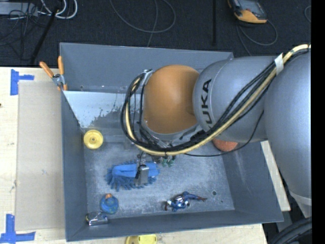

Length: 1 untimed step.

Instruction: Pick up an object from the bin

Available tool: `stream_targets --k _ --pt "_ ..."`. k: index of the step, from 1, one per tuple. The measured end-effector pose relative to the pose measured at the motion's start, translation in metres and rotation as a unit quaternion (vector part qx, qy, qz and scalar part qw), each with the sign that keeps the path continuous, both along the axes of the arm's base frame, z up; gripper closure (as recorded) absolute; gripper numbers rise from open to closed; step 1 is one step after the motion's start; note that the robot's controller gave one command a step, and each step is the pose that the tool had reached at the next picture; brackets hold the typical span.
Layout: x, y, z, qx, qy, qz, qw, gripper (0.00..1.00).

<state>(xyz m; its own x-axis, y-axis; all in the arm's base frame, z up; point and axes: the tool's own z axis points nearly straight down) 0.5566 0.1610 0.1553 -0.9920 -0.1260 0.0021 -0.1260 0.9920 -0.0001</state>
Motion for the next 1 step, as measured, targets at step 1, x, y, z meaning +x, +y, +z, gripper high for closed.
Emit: stream_targets --k 1 --pt "0.0018 0.0018 0.0014 0.0 -0.0011 0.014 0.9999 0.0"
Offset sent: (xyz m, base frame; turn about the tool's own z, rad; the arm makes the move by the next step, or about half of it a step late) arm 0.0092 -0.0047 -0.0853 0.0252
